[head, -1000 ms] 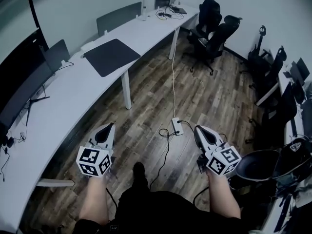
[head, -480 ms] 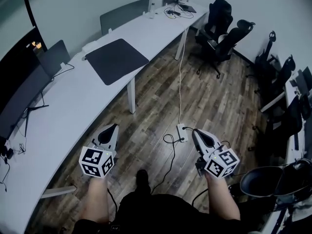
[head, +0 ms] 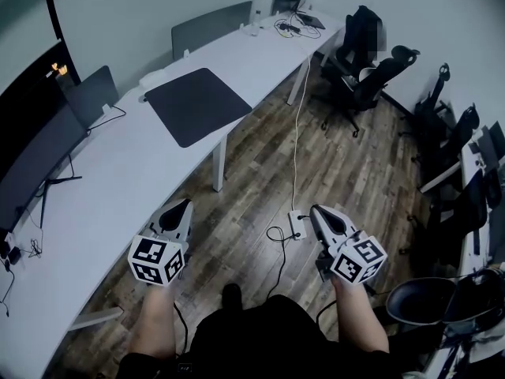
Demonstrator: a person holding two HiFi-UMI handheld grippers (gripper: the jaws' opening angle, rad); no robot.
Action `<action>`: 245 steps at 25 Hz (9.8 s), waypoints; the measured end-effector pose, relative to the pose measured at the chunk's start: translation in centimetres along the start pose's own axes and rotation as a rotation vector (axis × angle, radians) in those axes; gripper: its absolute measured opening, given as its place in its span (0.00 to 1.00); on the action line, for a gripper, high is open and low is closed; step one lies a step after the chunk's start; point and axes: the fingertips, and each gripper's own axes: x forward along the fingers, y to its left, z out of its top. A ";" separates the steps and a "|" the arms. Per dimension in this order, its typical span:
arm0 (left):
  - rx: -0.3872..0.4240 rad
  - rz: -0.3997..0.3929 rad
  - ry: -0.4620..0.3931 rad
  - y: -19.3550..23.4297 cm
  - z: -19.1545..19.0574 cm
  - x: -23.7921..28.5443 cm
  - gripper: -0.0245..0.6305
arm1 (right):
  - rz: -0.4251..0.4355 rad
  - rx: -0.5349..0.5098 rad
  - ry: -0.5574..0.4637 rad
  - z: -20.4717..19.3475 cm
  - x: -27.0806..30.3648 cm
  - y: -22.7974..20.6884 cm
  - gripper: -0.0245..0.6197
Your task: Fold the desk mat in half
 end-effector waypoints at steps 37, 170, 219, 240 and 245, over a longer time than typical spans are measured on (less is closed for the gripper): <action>0.009 0.284 0.131 4.4 5.1 28.9 0.04 | 0.298 0.091 0.051 5.2 24.9 -29.9 0.04; 0.182 0.279 0.608 28.6 -13.0 43.6 0.07 | 0.713 -0.408 0.619 -14.6 59.0 -18.4 0.36; 0.138 0.177 0.685 29.5 -15.2 46.9 0.44 | 0.638 -0.651 0.696 -15.8 61.0 -26.6 0.45; 0.053 0.111 0.666 29.7 -15.2 48.0 0.45 | 0.749 -0.602 0.677 -16.1 64.6 -26.0 0.53; 0.065 0.098 0.671 29.5 -15.4 48.2 0.47 | 0.736 -0.612 0.653 -15.8 65.6 -25.8 0.35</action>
